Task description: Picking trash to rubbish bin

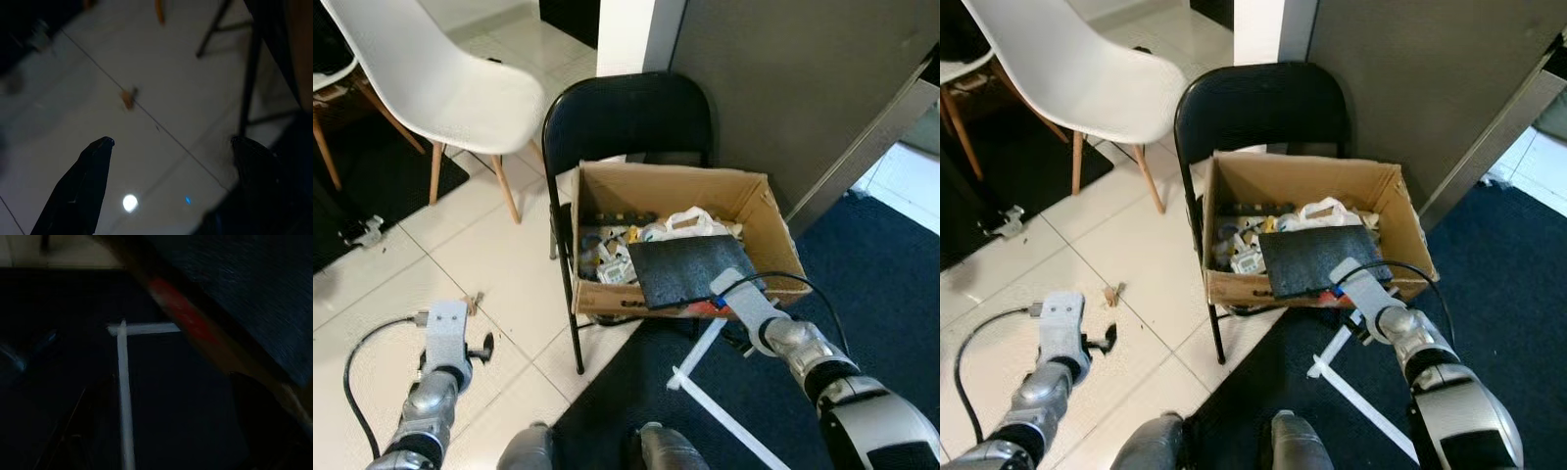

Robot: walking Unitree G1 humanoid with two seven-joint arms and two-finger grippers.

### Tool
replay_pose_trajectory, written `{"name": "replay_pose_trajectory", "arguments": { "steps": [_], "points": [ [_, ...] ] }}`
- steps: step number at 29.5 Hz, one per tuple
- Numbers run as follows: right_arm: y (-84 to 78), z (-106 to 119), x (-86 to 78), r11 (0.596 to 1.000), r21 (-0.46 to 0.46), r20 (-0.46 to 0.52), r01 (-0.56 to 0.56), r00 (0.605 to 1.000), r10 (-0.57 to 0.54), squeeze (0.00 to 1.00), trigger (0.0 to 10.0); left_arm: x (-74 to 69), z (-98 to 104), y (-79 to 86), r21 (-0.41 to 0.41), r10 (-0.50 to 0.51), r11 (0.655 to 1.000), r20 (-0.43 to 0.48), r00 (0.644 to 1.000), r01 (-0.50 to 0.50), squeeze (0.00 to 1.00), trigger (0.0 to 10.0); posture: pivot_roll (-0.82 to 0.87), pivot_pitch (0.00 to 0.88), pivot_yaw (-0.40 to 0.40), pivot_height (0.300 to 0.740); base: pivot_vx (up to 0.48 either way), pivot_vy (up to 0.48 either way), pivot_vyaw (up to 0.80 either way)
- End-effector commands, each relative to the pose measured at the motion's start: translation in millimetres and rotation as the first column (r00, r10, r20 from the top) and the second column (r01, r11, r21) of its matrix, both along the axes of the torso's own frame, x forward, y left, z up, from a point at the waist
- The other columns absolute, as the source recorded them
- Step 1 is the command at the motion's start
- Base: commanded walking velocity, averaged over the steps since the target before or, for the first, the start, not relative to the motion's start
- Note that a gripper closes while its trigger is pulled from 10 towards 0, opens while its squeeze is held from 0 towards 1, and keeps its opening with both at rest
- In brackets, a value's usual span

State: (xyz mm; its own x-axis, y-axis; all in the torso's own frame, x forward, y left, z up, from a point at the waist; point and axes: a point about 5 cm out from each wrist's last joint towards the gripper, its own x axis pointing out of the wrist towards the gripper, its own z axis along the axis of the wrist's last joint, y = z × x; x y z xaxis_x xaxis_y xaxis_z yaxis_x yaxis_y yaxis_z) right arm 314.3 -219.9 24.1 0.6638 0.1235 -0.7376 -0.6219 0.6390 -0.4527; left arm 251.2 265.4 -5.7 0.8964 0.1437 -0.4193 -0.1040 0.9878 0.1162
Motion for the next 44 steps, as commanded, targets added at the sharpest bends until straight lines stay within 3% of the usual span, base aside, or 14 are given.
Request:
{"name": "replay_pose_trajectory", "arguments": {
  "steps": [1, 8, 14, 19, 20, 21, 22, 24, 25, 26, 30, 35, 39, 44],
  "points": [
    [0.6, -5.0, -4.3, 0.997, -0.053, -0.06, -0.054, 0.997, 0.051, 0.0, 10.0, -3.0, 3.9, 7.1, 0.018, -0.001, 1.0, 0.028, 1.0, 0.0, 0.0, 10.0, 0.1, 0.245, -0.091, 0.74, 0.0, 0.0, 0.0],
    [4.4, 4.9, 2.8, 0.991, -0.04, -0.141, -0.129, 0.982, 0.123, 0.0, 10.0, 4.5, 25.0, 6.7, 0.052, -0.077, 0.996, 0.151, 0.986, 0.07, 0.0, 10.0, 0.11, 0.26, -0.103, 0.74, 0.0, 0.0, 0.0],
    [10.9, 18.2, 13.7, 0.982, -0.044, -0.149, -0.186, 0.973, 0.178, 0.0, 10.0, 1.2, 30.8, -8.0, -0.025, -0.198, 0.978, 0.204, 0.959, 0.207, 0.0, 10.0, 0.11, 0.274, -0.108, 0.74, 0.0, 0.0, 0.0],
    [19.5, 26.7, 21.7, 0.974, -0.052, -0.137, -0.22, 0.968, 0.211, 0.0, 10.0, -21.3, 27.9, -36.9, -0.255, -0.432, 0.841, 0.213, 0.876, 0.476, 0.0, 10.0, 0.12, 0.281, -0.112, 0.74, 0.0, 0.0, 0.0],
    [19.5, 26.7, 21.7, 0.974, -0.052, -0.137, -0.22, 0.968, 0.211, 0.0, 10.0, -21.3, 27.9, -36.9, -0.255, -0.432, 0.841, 0.213, 0.876, 0.476, 0.0, 10.0, 0.12, 0.281, -0.112, 0.74, 0.0, 0.0, 0.0],
    [20.4, 28.0, 22.7, 0.973, -0.054, -0.135, -0.224, 0.967, 0.215, 0.0, 10.0, -34.4, 26.8, -44.3, -0.335, -0.52, 0.76, 0.201, 0.83, 0.557, 0.0, 10.0, 0.11, 0.284, -0.111, 0.74, 0.0, 0.0, 0.0],
    [20.4, 28.9, 23.3, 0.973, -0.054, -0.137, -0.225, 0.967, 0.216, 0.0, 10.0, -41.7, 26.6, -47.1, -0.381, -0.558, 0.715, 0.194, 0.807, 0.587, 0.0, 10.0, 0.11, 0.285, -0.11, 0.74, 0.0, 0.0, 0.0],
    [20.3, 29.4, 23.6, 0.973, -0.054, -0.138, -0.226, 0.966, 0.217, 0.0, 10.0, -45.9, 26.6, -48.4, -0.406, -0.578, 0.69, 0.19, 0.794, 0.6, 0.0, 10.0, 0.11, 0.285, -0.11, 0.74, 0.0, 0.0, 0.0],
    [19.9, 30.7, 24.4, 0.972, -0.057, -0.138, -0.227, 0.966, 0.218, 0.0, 10.0, -51.3, 26.8, -48.7, -0.428, -0.605, 0.661, 0.183, 0.775, 0.617, 0.0, 10.0, 0.11, 0.289, -0.108, 0.74, 0.0, 0.0, 0.0],
    [17.9, 33.6, 26.1, 0.973, -0.063, -0.134, -0.224, 0.967, 0.214, 0.0, 10.0, -61.8, 27.2, -47.8, -0.477, -0.653, 0.604, 0.164, 0.74, 0.638, 0.0, 10.0, 0.11, 0.291, -0.106, 0.74, 0.0, 0.0, 0.0],
    [14.0, 37.4, 28.1, 0.974, -0.07, -0.126, -0.214, 0.971, 0.205, 0.0, 10.0, -68.8, 33.1, -45.8, -0.515, -0.679, 0.559, 0.165, 0.715, 0.65, 0.0, 10.0, 0.1, 0.301, -0.105, 0.74, 0.0, 0.0, 0.0],
    [15.0, 43.1, 32.0, 0.981, -0.03, -0.092, -0.191, 0.978, 0.188, 0.0, 10.0, -72.0, 38.3, -45.9, -0.535, -0.692, 0.536, 0.164, 0.703, 0.653, 0.0, 10.0, 0.1, 0.306, -0.108, 0.74, 0.0, 0.0, 0.0],
    [31.5, 54.9, 42.1, 0.98, 0.105, 0.023, -0.169, 0.986, 0.167, 0.0, 10.0, -75.0, 40.5, -48.0, -0.54, -0.698, 0.532, 0.157, 0.699, 0.652, 0.0, 10.0, 0.12, 0.312, -0.111, 0.74, 0.0, 0.0, 0.0],
    [45.8, 70.8, 54.4, 0.976, 0.153, 0.121, -0.157, 0.983, 0.139, 0.0, 10.0, -82.2, 42.8, -50.8, -0.558, -0.701, 0.519, 0.154, 0.696, 0.647, 0.0, 10.0, 0.13, 0.317, -0.115, 0.74, 0.0, 0.0, 0.0]
  ]
}}
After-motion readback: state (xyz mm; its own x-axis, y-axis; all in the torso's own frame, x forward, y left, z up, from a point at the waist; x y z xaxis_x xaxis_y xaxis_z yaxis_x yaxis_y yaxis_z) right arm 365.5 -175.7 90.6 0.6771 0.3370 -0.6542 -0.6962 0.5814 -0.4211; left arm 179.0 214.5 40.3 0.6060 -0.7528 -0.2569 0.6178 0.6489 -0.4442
